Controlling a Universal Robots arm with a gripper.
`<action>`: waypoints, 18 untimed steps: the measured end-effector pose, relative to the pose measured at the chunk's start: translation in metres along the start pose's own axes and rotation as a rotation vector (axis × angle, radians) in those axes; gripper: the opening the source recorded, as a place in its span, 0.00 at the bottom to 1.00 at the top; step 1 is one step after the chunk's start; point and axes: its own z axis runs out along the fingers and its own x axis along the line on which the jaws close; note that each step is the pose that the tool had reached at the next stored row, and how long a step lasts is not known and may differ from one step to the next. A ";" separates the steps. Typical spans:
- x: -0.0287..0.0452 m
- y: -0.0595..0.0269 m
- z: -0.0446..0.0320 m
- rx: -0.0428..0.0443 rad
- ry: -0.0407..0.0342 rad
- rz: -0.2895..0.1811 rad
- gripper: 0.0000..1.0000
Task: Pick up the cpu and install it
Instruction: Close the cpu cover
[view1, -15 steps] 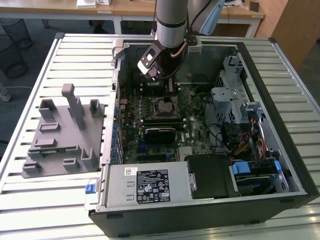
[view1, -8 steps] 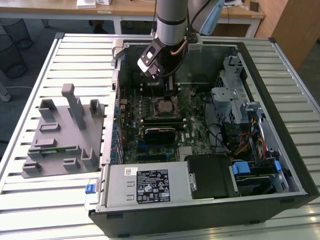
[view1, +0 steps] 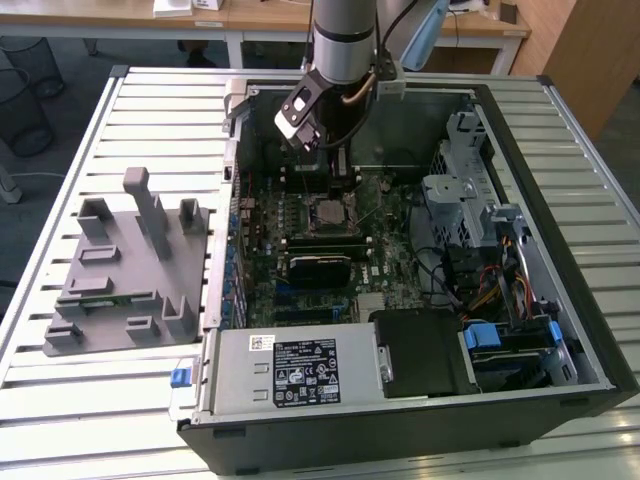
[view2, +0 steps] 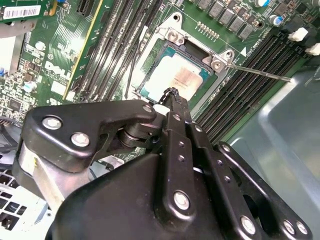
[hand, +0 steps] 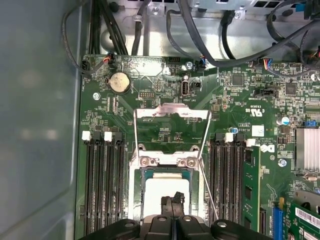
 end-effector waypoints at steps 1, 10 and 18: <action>0.0000 0.0000 0.0000 -0.0002 0.0003 0.000 0.11; -0.0001 -0.0002 -0.0036 -0.0001 0.0001 0.000 0.11; -0.0003 -0.0005 -0.0132 -0.0011 0.0001 0.000 0.11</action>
